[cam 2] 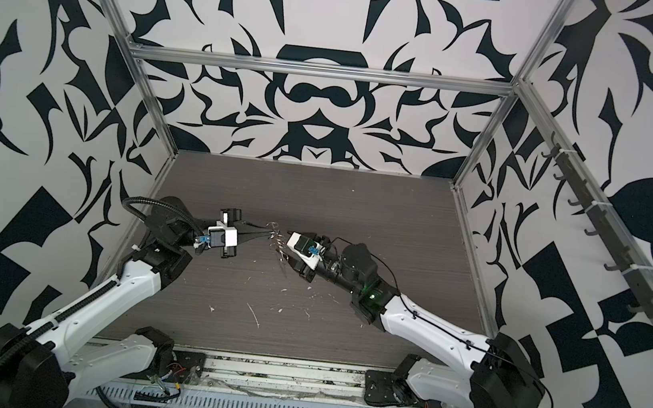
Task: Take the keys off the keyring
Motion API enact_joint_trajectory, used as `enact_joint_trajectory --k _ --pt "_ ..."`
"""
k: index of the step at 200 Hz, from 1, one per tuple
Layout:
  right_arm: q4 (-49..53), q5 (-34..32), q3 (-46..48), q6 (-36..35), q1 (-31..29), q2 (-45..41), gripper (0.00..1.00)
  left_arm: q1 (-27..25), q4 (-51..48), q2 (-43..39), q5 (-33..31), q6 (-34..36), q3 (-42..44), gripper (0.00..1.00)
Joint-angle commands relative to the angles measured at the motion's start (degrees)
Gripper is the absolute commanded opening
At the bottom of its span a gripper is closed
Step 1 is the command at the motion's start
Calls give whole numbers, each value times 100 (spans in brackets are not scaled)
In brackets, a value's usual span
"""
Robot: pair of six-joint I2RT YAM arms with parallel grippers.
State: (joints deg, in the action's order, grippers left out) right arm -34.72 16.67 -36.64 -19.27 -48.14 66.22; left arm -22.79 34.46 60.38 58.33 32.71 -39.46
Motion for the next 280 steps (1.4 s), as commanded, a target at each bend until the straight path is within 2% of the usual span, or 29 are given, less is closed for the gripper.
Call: enact_joint_trajectory --k 1,63,104,178,201,243,280 --pt "71 -142 -282 -215 -20 -153 47 16 114 -124 91 -72 61 0" --pt "-110 -468 -289 -219 -29 -113 31 20 76 -141 100 -89 62 0" --pt "-450 -483 -295 -121 -27 73 28 12 28 -134 109 -113 28 0" --pt "-753 -53 -312 33 -30 141 33 18 -55 -125 118 -190 -26 0" --pt "-530 -198 -247 -90 -31 23 36 15 -90 -116 96 -197 -53 0" --pt "62 -368 -145 -388 -29 -246 51 14 -143 -112 91 -256 -90 0" --pt "288 -320 -71 -405 -43 -296 56 20 -342 -22 104 -351 -178 0"
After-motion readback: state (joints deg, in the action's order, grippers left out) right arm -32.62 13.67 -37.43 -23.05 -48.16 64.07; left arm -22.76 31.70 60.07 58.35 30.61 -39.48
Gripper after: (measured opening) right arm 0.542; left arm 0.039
